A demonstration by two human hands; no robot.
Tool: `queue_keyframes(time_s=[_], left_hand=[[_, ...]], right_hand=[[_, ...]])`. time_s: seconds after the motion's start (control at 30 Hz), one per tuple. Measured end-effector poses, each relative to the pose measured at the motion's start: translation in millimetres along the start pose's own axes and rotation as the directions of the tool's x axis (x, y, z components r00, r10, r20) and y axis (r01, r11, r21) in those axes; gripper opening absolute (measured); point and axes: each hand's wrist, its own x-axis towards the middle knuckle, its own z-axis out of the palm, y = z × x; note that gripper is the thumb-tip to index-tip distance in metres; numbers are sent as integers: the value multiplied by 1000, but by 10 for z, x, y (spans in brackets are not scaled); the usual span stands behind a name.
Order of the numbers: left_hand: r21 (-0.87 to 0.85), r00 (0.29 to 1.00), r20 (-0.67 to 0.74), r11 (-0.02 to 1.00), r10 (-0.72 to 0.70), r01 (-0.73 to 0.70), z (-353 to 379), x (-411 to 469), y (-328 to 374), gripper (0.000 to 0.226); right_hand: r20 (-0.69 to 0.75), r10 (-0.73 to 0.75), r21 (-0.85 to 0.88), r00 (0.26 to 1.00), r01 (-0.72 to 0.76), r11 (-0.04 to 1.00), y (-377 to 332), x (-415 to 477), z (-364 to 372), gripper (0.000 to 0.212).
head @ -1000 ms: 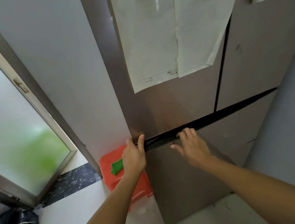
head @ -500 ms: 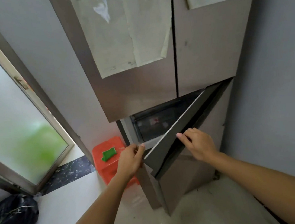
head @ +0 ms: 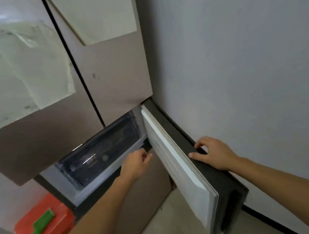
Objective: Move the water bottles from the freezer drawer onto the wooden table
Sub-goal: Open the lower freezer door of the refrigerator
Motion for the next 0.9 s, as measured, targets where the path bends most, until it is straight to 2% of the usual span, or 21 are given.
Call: queue_keyframes(time_s=[0.07,0.13,0.23,0.33,0.43,0.5,0.63,0.9], left_hand=[[3,996,20,996,88,-88,142,194,186,26],[52,986,21,985,163,-164,289,368,382,18],[124,970,10,962,245,-244,504,587,723,37],[185,936,14,919,352,-348,705,791,1059,51],[252,914,102,879,392,-405,898,987,1346,58],[296,910,147,861,387,-414,1005,1120,1529,62],[345,922,155,856,354,-386,1175,1427,1852,67],[437,967,-9,871,255,-225,1615,1868,2298,68]], right_hand=[[63,74,-35,995,-72,997,88,-103,-216,53],[66,103,-124,992,-94,988,177,-207,-355,62],[-34,110,-319,993,-115,941,412,-323,-402,56],[-175,-81,-563,981,-32,826,751,-353,-373,45],[-223,-204,-672,953,1,741,1154,-321,-418,47],[-215,-231,-706,949,12,708,1407,-237,-530,48],[-193,-202,-697,960,11,717,1855,45,-730,51],[-114,-269,-690,956,118,714,2610,632,-1033,50]])
